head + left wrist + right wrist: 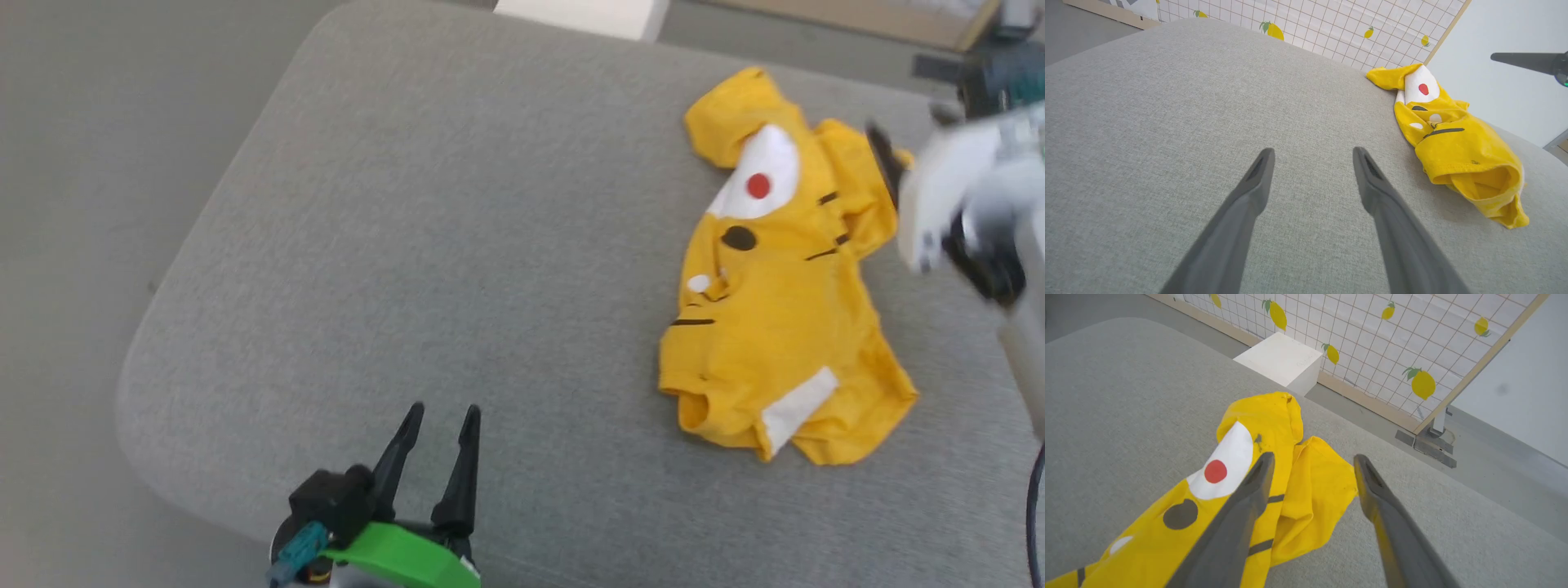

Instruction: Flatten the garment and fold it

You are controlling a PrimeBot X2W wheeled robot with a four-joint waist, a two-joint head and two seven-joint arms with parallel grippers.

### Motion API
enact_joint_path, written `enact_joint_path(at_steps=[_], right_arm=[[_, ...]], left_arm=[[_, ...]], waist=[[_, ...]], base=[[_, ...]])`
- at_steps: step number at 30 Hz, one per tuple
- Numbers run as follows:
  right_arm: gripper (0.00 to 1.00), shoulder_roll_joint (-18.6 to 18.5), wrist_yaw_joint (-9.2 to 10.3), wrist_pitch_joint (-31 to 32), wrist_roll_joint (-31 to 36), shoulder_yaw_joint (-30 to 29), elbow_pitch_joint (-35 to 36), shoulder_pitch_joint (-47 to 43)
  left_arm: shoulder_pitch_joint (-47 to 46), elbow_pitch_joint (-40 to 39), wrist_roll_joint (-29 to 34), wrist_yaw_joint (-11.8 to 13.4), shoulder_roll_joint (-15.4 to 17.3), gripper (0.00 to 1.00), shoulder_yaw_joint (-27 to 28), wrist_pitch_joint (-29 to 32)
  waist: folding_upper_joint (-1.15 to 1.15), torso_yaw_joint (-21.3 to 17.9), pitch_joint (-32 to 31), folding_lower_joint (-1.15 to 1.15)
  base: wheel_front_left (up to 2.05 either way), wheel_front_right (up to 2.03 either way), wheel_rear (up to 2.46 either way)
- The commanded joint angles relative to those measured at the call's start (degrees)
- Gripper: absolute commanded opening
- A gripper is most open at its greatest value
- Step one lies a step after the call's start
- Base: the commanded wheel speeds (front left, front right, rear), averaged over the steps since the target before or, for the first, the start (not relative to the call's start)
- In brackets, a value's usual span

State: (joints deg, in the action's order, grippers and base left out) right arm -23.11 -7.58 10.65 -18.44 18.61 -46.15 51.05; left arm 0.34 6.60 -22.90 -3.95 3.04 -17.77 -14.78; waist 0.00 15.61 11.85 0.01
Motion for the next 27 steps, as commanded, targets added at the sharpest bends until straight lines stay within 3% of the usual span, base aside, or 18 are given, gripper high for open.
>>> enact_joint_path(at_steps=[1,9,19,20,21,27], right_arm=[[1.0,-0.66,0.09,1.01,-0.9,-0.8,1.21,-4.23],[1.0,-3.06,0.09,9.72,-3.67,-2.51,10.14,-22.82],[1.0,-3.1,0.09,15.52,-0.32,-3.09,19.49,-30.18],[0.9,-3.12,0.09,16.13,-0.16,-2.66,19.88,-30.45],[0.0,-3.07,0.09,16.25,0.02,-2.16,20.64,-30.57],[0.0,-3.24,0.09,16.26,0.9,-0.86,24.09,-30.55]], left_arm=[[1.07,-0.29,0.68,-0.03,-0.16,1.0,0.45,-0.22],[2.9,-0.91,1.69,-0.75,-0.16,1.0,1.37,-0.22],[0.62,-0.63,1.31,-1.15,-0.16,1.0,0.44,-0.22],[0.43,-0.63,1.18,-1.1,-0.16,1.0,0.4,-0.22],[0.26,-0.65,1.05,-1.05,-0.16,1.0,0.37,-0.22],[0.09,-0.63,0.73,-0.53,-0.16,1.0,0.96,-0.22]], waist=[[0.0,-3.08,-3.07,-0.01],[0.0,-3.81,-2.75,-0.01],[0.0,-0.31,1.02,-0.01],[0.0,-0.05,1.24,-0.01],[0.0,0.15,1.42,-0.01],[0.0,-0.83,0.96,-0.01]], base=[[0.0,0.0,0.0],[0.0,0.0,0.0],[0.0,0.0,0.0],[0.0,0.0,0.0],[0.0,0.0,0.0],[0.0,0.0,0.0]])
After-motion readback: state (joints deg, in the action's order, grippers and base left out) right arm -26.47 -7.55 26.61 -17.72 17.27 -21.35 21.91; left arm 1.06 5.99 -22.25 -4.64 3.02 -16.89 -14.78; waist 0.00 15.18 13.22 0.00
